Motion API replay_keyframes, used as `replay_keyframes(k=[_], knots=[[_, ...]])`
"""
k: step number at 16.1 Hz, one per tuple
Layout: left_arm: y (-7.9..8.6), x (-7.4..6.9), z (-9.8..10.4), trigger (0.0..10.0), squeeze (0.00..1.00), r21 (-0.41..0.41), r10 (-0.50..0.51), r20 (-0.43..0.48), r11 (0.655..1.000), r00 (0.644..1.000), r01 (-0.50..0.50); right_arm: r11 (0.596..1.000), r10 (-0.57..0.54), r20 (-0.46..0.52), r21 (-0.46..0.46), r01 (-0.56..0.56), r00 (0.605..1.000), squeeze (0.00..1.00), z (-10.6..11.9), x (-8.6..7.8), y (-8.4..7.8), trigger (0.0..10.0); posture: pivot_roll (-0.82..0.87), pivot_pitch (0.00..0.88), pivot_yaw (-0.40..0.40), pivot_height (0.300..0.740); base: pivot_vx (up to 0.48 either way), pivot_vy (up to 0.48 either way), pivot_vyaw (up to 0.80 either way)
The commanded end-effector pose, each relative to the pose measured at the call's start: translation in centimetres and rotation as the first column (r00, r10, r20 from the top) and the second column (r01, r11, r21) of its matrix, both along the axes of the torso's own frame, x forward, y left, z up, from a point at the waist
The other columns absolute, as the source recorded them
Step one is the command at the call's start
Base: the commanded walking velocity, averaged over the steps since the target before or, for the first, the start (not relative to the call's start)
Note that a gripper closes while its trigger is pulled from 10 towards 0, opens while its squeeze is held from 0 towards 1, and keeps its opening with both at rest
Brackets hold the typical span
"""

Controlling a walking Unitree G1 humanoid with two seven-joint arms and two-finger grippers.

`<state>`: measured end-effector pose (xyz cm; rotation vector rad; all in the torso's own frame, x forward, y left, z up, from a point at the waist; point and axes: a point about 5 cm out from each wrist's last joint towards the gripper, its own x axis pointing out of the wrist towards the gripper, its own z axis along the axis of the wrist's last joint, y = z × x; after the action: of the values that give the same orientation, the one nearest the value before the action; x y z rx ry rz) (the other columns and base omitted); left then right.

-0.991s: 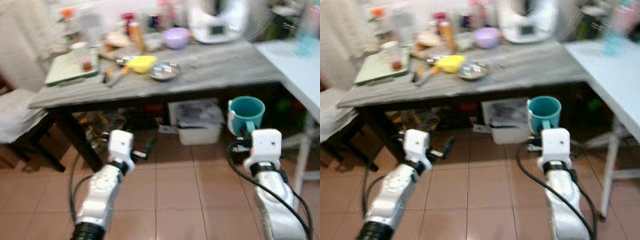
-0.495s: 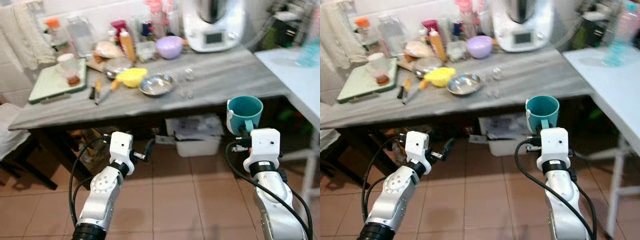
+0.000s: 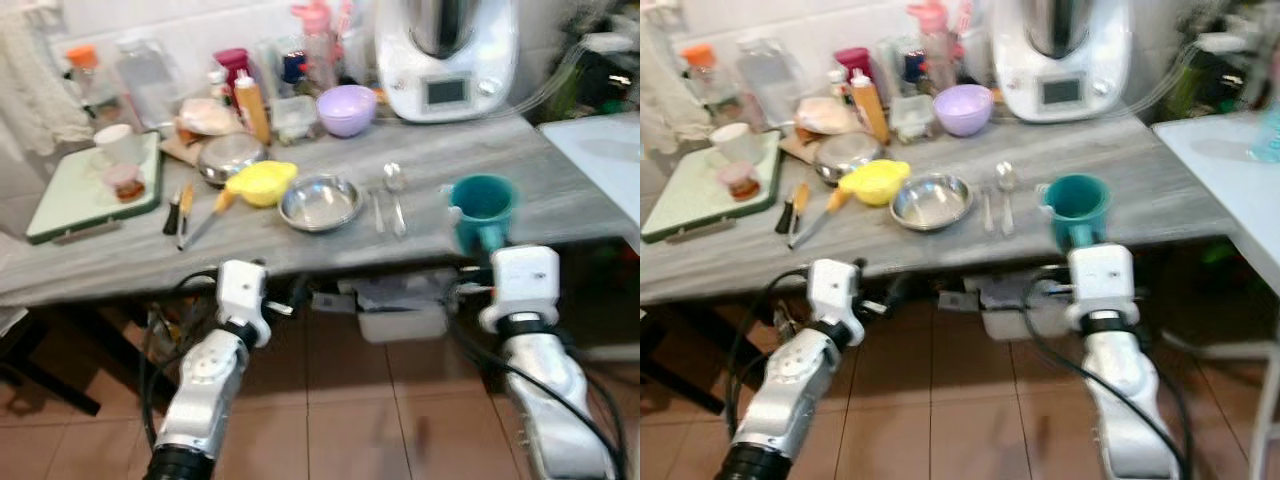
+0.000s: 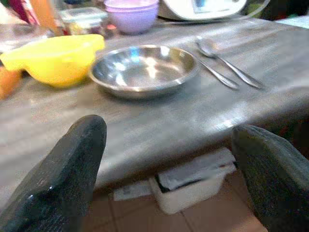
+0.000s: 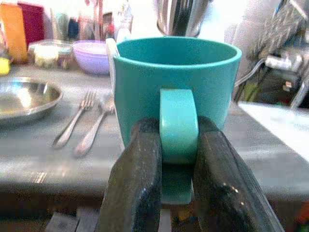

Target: Setting the table

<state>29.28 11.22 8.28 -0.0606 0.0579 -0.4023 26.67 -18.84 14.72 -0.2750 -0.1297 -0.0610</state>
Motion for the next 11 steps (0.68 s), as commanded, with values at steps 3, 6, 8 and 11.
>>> replay_keyframes(k=[3,6,8,11], knots=[[1.58,0.23,0.25,10.0,0.0,0.018,0.043,0.006,0.999,0.999,-0.043,0.999,0.039,0.029,0.007,-0.039,0.999,0.0,0.76,0.21,1.09,10.0,-0.19,0.0,0.124,0.74,0.446,0.0,0.0],[1.58,0.13,0.31,10.0,0.0,0.019,0.043,0.007,0.999,0.999,-0.043,0.999,0.043,0.032,0.005,-0.043,0.999,0.0,0.96,0.31,1.06,10.0,-0.19,0.0,0.121,0.74,0.431,0.0,0.0],[1.76,0.05,0.35,10.0,0.0,0.02,0.046,0.007,0.999,0.999,-0.047,0.999,0.044,0.036,0.001,-0.044,0.998,0.0,1.07,0.35,1.09,10.0,-0.19,0.0,0.12,0.74,0.431,0.0,0.0],[2.11,-0.14,0.8,10.0,0.0,0.017,0.054,0.017,0.998,0.998,-0.054,0.999,0.048,0.049,-0.008,-0.047,0.998,0.0,1.45,0.34,1.16,10.0,-0.19,0.0,0.121,0.74,0.426,0.0,0.0]])
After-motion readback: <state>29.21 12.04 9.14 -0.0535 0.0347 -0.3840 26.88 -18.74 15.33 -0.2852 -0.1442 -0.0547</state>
